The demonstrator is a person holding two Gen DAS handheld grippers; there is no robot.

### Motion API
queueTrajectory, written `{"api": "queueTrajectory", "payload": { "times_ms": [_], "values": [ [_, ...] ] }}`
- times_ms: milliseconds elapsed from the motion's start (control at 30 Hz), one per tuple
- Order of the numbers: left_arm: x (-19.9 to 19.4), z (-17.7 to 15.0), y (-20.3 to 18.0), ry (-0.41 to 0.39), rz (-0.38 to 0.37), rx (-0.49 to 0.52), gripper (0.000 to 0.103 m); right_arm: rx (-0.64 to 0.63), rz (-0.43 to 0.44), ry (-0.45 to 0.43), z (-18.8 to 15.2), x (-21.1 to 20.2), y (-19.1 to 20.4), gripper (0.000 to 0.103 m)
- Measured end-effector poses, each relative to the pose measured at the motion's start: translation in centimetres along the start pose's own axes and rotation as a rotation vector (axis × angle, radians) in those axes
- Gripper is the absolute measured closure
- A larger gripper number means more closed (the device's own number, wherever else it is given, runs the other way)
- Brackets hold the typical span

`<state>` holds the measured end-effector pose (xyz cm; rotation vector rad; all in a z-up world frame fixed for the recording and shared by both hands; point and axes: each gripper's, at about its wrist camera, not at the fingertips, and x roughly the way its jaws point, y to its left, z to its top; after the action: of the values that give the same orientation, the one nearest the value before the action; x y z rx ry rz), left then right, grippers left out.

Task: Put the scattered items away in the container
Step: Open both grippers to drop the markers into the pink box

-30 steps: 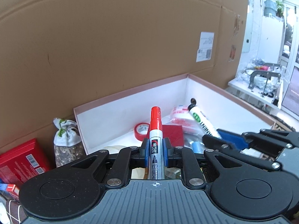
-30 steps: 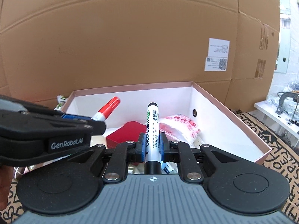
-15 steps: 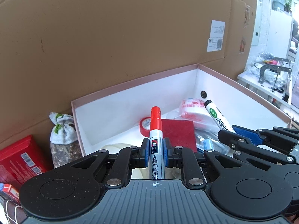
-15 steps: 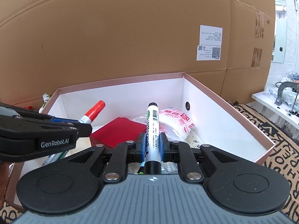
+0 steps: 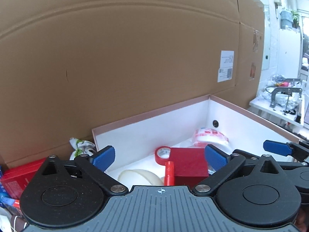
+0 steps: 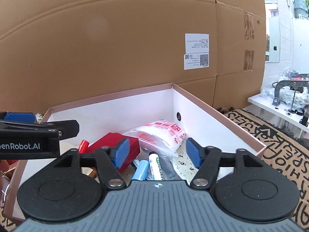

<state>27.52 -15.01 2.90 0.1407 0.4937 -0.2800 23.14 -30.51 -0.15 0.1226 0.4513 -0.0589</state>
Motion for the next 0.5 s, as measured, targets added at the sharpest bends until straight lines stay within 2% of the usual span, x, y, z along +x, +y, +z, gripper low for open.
{"api": "queueTrajectory", "payload": {
  "times_ms": [133, 200, 500],
  "values": [
    [-0.5, -0.1, 0.1, 0.004, 0.015, 0.003, 0.0, -0.035, -0.024, -0.02, -0.2, -0.9, 0.6, 0.013],
    [-0.8, -0.2, 0.4, 0.01, 0.029, 0.0, 0.0, -0.051, -0.038, -0.032, -0.3, -1.4, 0.9, 0.003],
    [-2.7, -0.7, 1.0, 0.043, 0.037, -0.031, 0.0, -0.095, -0.072, -0.056, -0.6, -3.6, 1.8, 0.001]
  ]
}}
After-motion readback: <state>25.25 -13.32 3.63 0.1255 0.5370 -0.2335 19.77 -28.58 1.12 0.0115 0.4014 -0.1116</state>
